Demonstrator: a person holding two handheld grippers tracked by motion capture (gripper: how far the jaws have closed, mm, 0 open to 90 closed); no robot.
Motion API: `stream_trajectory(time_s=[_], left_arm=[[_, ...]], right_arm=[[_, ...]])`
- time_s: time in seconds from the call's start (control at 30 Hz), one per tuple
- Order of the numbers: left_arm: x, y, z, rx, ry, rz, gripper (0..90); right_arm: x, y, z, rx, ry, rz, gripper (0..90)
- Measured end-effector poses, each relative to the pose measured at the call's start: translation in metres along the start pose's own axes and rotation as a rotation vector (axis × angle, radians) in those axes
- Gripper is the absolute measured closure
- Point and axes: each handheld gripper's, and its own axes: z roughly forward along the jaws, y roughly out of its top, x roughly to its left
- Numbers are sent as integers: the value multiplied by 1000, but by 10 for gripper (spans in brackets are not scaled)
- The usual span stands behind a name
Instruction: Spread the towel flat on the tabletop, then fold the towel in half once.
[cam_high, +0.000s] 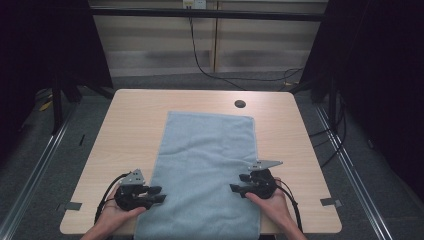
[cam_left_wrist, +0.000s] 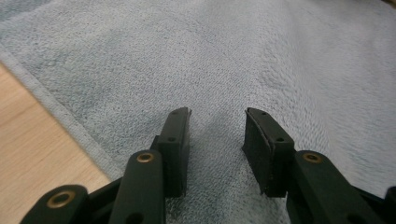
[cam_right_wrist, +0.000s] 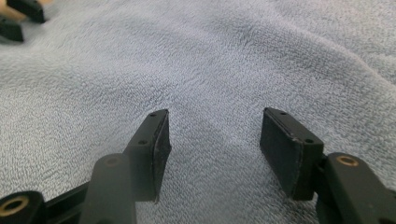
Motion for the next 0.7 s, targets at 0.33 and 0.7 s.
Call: stream_trajectory(time_s=[0.33, 0.7], left_arm=[[-11, -3, -7, 40, -42, -10, 576], [57, 67, 13, -54, 48, -68, 544]], right_arm=[[12, -9, -11, 27, 42, -4, 402], [-32, 39, -2, -77, -38, 35, 503]])
